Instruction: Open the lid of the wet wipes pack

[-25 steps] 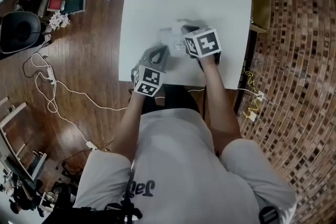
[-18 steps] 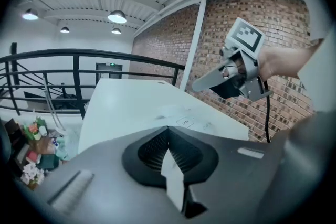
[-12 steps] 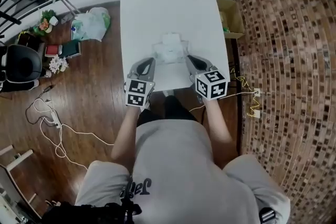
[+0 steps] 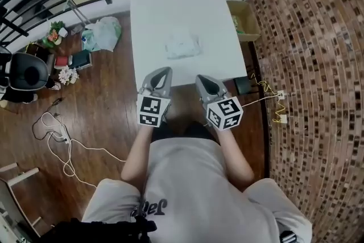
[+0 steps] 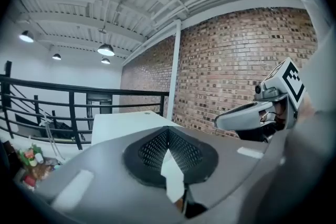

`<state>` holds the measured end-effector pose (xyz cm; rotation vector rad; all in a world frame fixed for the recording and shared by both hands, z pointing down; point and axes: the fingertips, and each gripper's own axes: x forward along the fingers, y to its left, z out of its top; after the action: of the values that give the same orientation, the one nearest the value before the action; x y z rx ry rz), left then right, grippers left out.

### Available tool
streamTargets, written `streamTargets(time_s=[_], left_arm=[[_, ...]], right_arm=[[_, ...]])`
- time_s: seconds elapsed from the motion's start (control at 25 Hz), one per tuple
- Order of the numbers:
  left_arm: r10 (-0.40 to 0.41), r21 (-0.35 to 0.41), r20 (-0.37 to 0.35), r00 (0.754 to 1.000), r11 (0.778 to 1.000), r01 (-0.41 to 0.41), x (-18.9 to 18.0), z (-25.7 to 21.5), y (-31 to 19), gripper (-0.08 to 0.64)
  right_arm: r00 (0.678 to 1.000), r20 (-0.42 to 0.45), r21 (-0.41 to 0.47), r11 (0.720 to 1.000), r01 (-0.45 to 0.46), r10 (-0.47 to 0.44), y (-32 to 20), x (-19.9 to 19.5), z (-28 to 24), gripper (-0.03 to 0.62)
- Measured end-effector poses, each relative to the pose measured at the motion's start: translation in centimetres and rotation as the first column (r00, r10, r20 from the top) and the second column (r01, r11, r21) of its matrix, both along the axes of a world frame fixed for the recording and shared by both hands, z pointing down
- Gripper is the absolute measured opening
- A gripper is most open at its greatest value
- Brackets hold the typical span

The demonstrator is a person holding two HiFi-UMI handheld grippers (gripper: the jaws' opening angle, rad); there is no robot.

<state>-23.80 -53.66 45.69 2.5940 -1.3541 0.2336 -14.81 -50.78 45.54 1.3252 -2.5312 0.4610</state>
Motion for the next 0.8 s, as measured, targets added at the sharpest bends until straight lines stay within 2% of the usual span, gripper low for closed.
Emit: streamTargets(time_s=[0.2, 0.32, 0.44, 0.56, 0.64, 0.72, 0.8], left_arm=[[-0.071, 0.066, 0.048, 0.996, 0.996, 0.068, 0.9, -1.1, 7.2, 0.017], [-0.143, 0.092, 0.061, 0.988, 0.986, 0.137, 2.2, -1.3, 13.8, 0.017], [-0.209, 0.091, 0.033, 0.977, 0.974, 0.205, 6.1, -1.9, 22.4, 0.017], [-0.197, 0.072, 0.082, 0.977, 0.979, 0.191, 11.8, -0.1, 30.8, 0.017], [-0.179, 0.048, 0.102, 0.978, 0.983, 0.175, 14.1, 0.1, 35.2, 0.017], [-0.16, 0.076, 0.103, 0.982, 0.985, 0.153, 15.3, -2.2, 38.5, 0.017], [-0.16, 0.139, 0.103, 0.982, 0.98, 0.145, 15.6, -6.1, 40.2, 0.017]], right_arm=[[0.997, 0.074, 0.069, 0.997, -0.024, 0.019, 6.1, 3.0, -1.3, -0.012], [0.992, 0.126, 0.127, 0.992, -0.021, 0.005, 14.3, 5.4, -2.2, -0.012], [0.996, 0.09, 0.156, 0.988, -0.013, -0.001, 23.9, 9.0, -0.8, -0.012], [0.999, 0.032, 0.101, 0.995, 0.01, -0.014, 31.1, 13.2, 1.8, -0.012], [0.999, 0.042, 0.075, 0.997, 0.021, -0.024, 34.7, 15.1, 1.2, -0.012], [0.997, 0.064, 0.094, 0.995, 0.028, -0.034, 37.4, 15.8, -1.3, -0.012], [0.995, 0.081, 0.16, 0.986, 0.037, -0.051, 38.7, 15.3, -4.9, -0.012]])
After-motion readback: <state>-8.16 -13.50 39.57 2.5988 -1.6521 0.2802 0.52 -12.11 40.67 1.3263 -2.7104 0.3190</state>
